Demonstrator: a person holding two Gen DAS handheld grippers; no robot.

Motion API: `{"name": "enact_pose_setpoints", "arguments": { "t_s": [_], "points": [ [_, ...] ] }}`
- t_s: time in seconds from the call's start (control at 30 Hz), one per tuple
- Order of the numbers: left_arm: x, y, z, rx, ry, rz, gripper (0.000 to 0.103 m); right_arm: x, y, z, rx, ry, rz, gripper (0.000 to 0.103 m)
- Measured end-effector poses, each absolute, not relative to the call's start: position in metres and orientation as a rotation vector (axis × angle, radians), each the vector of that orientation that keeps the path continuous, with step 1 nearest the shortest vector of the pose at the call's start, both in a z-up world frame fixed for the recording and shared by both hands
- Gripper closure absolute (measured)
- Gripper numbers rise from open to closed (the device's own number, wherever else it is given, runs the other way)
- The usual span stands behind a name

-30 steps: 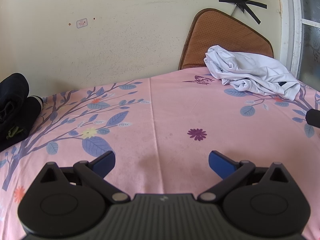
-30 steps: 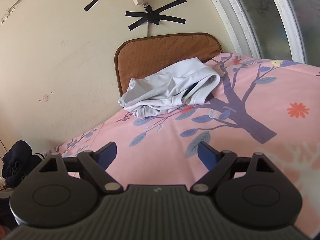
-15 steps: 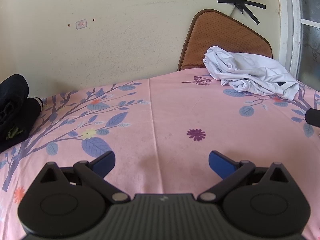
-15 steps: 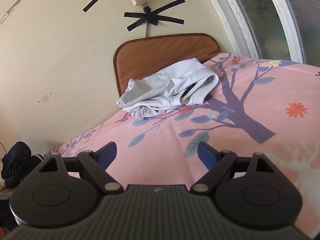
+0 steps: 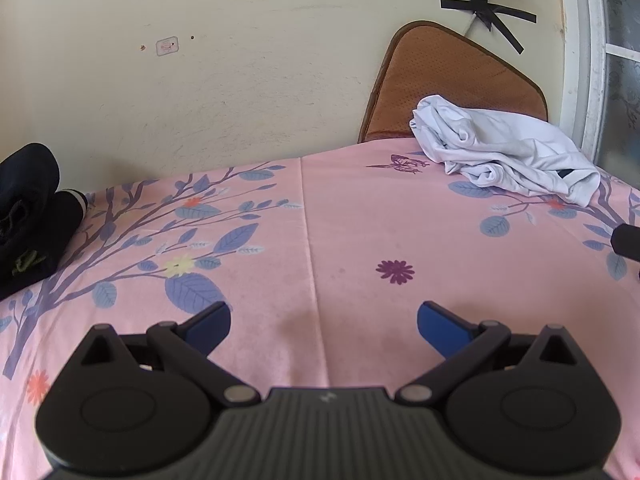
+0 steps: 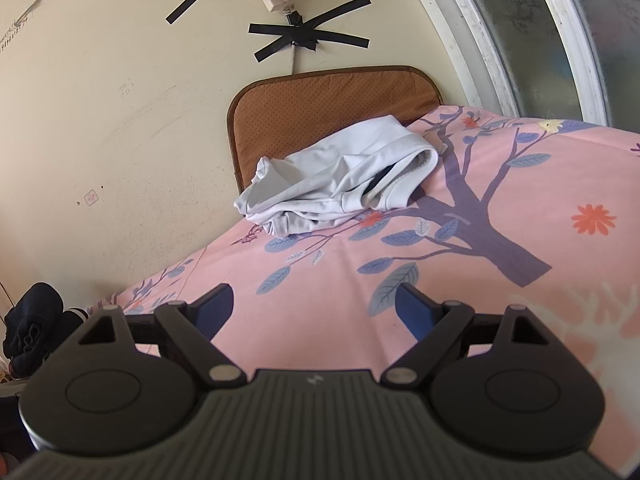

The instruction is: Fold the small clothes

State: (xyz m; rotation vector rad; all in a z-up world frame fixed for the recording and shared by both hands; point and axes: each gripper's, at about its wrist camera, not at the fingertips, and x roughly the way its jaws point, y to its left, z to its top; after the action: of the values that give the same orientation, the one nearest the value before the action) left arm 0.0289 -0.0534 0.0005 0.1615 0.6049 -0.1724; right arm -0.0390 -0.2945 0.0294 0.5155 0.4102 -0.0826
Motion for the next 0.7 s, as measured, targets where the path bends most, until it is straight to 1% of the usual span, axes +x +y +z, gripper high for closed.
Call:
{"name": "enact_pose_setpoints", "arguments": {
  "t_s": [0.7],
  "points": [
    [0.0283, -0.0532, 0.0008, 0.16, 0.605, -0.182, 0.0, -0.0391, -0.294, 0.0291, 0.517, 0.41, -0.093, 0.013]
  ]
}}
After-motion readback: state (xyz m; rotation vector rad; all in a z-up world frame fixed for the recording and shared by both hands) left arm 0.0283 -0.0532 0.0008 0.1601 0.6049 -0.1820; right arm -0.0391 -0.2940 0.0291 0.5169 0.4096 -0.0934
